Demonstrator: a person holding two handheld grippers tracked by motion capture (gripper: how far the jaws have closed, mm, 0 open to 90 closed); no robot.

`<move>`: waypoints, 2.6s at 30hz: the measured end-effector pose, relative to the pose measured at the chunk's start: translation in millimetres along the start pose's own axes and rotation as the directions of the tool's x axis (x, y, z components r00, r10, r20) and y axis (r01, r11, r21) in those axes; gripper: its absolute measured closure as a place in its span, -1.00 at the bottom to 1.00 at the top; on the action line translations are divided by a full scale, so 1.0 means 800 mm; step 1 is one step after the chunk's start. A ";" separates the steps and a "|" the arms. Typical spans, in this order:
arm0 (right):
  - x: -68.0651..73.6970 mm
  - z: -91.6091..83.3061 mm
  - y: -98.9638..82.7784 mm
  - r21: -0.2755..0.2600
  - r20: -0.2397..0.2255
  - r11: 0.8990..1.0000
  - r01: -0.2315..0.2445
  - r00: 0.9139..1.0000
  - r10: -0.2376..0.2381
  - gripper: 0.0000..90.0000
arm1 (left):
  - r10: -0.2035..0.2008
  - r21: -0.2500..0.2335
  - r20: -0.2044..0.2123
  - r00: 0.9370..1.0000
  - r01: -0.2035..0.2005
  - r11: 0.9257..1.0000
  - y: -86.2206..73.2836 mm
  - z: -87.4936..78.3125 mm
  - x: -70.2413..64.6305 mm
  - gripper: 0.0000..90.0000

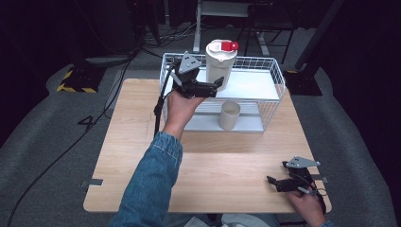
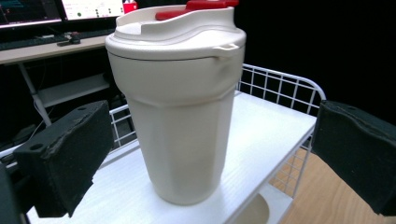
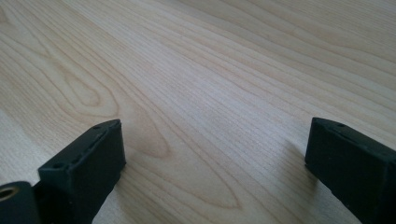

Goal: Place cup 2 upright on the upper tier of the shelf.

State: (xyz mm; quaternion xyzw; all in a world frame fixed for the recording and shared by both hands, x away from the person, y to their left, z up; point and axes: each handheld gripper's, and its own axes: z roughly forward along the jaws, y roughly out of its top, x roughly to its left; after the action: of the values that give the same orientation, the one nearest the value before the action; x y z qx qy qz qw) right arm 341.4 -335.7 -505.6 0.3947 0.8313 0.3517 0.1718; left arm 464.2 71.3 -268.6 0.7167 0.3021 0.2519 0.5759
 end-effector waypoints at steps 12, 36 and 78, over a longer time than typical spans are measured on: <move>0.000 0.001 0.000 0.002 -0.001 1.000 0.001 1.000 -0.001 -0.90 | 0.011 -0.004 -0.009 1.000 -0.011 1.000 -0.015 -0.071 -0.009 -1.00; 0.001 0.001 0.001 0.002 0.003 1.000 -0.003 1.000 0.003 -0.90 | 0.038 0.078 0.018 0.999 -0.039 0.996 -0.078 -0.163 -0.025 -1.00; 0.000 0.001 0.001 0.001 0.002 1.000 -0.005 1.000 0.005 -0.89 | -0.095 0.389 0.019 0.995 0.080 0.918 -0.267 -0.180 -0.022 -1.00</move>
State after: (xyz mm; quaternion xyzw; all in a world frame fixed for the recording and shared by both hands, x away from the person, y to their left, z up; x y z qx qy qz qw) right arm 342.5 -334.8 -505.5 0.3972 0.8304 0.3513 0.1713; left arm 319.2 188.7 -447.5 0.8068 0.3669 0.1477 0.4390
